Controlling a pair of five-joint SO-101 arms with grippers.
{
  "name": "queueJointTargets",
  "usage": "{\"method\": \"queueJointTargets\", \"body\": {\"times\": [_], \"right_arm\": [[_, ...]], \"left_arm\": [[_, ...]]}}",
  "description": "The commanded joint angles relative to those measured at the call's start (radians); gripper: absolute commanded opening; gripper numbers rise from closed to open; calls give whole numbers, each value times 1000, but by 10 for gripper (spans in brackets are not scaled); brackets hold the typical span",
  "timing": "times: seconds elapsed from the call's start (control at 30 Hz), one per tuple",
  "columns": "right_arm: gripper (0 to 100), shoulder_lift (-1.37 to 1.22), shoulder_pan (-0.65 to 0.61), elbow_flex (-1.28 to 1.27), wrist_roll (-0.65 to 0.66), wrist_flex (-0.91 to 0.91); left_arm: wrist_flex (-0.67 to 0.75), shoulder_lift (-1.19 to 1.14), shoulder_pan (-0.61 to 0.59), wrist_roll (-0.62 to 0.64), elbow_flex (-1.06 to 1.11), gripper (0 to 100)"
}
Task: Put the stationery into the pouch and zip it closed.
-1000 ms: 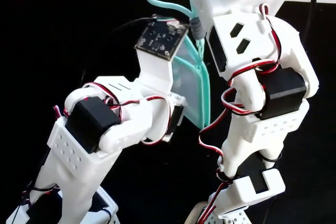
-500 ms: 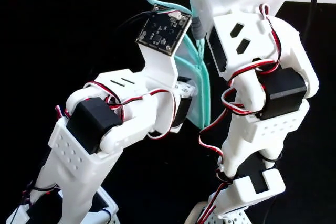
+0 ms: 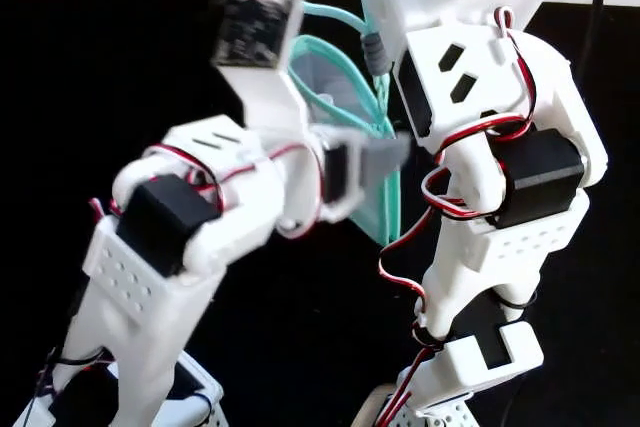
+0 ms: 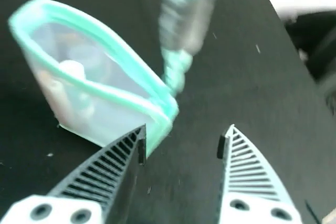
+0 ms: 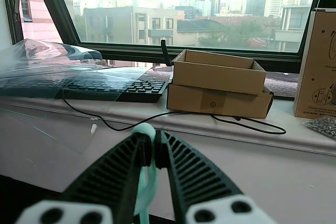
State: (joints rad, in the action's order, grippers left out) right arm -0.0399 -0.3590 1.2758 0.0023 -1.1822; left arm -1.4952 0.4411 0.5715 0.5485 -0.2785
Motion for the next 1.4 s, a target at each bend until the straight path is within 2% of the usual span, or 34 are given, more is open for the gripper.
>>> {"method": "queueJointTargets", "body": {"times": [0.0, 0.1, 0.3, 0.7, 1.03, 1.13, 1.27, 1.37], "right_arm": [[5, 31, 10, 2, -8, 25], [5, 31, 10, 2, -8, 25], [5, 31, 12, 2, -6, 25], [5, 30, 13, 2, -5, 27], [5, 30, 13, 2, -5, 27], [5, 30, 13, 2, -5, 27], [5, 30, 13, 2, -3, 27], [5, 30, 13, 2, -3, 27]], "left_arm": [[87, 16, -90, 83, 54, 245], [140, 19, -131, 153, 113, 247], [141, 25, -134, 213, 124, 245], [37, 25, -128, 209, 122, 248], [41, 18, -134, 209, 183, 244], [57, 16, -134, 209, 239, 182], [157, 18, -134, 209, 325, 17], [192, 18, -128, 209, 361, 20]]}}
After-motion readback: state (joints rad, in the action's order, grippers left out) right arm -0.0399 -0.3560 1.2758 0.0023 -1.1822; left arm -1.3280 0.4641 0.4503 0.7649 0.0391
